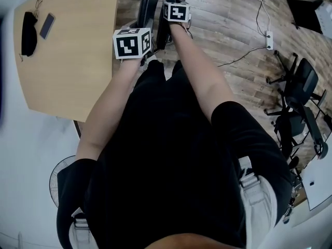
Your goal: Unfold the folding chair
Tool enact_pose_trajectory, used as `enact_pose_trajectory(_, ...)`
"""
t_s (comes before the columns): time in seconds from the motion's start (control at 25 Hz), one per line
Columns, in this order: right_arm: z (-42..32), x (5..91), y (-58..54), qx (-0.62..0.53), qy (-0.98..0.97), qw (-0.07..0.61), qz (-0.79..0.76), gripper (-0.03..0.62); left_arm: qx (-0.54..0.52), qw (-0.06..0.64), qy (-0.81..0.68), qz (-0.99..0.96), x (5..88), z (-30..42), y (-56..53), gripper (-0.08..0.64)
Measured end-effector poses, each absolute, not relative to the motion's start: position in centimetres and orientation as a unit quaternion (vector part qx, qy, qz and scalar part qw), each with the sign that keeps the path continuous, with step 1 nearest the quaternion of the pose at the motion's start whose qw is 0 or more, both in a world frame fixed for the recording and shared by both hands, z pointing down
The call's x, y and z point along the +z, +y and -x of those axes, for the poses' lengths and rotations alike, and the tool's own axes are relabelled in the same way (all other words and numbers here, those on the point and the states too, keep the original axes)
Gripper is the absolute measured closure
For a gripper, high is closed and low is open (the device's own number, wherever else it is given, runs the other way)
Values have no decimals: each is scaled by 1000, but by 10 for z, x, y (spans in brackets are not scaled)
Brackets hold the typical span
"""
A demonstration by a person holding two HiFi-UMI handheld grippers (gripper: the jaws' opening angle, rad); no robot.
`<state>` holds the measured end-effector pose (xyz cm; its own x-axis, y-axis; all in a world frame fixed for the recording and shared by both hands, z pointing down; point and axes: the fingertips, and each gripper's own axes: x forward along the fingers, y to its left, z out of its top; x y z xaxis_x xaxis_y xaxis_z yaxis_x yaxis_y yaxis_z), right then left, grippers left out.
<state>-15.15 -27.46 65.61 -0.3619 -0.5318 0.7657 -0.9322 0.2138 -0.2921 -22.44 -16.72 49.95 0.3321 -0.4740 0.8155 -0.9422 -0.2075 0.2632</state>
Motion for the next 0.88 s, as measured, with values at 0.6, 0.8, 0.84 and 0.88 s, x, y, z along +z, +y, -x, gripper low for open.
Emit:
enact_pose_trajectory(0.6, 152, 685, -304, 355, -684, 296, -565, 380, 296, 388, -488, -723, 501, 231, -169, 499)
enact_pose_trajectory(0.8, 155, 697, -308, 357, -672, 306, -572, 371, 294, 384, -484, -729, 502, 232, -171, 497)
enact_pose_trajectory(0.84, 155, 698, -309, 356, -670, 307, -575, 367, 294, 383, -484, -730, 502, 233, -171, 497)
enact_pose_trajectory(0.88, 155, 698, -309, 356, -667, 307, -578, 353, 293, 382, -484, -731, 502, 234, -171, 497)
